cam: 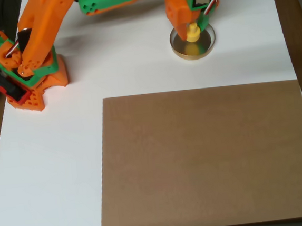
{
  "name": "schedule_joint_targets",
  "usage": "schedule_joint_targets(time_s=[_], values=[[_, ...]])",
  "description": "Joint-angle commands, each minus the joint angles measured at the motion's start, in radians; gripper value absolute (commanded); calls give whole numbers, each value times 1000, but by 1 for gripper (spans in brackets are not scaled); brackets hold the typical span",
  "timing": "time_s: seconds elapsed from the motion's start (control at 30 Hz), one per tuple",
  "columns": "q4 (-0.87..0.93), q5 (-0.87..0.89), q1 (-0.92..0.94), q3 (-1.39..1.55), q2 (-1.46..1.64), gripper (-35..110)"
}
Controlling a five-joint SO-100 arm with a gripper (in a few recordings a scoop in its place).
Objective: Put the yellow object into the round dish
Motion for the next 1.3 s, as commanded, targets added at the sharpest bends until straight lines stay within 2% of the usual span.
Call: schedule_joint_targets(time_s=[0.0,0.2,0.47,0.77,0.97,1.27], values=[[32,-3,-15,-91,28,0],[41,12,-35,-91,26,0],[61,12,-40,-92,25,20],[69,-12,-25,-54,84,27],[69,-104,-11,121,276,28],[11,-255,60,577,701,28]])
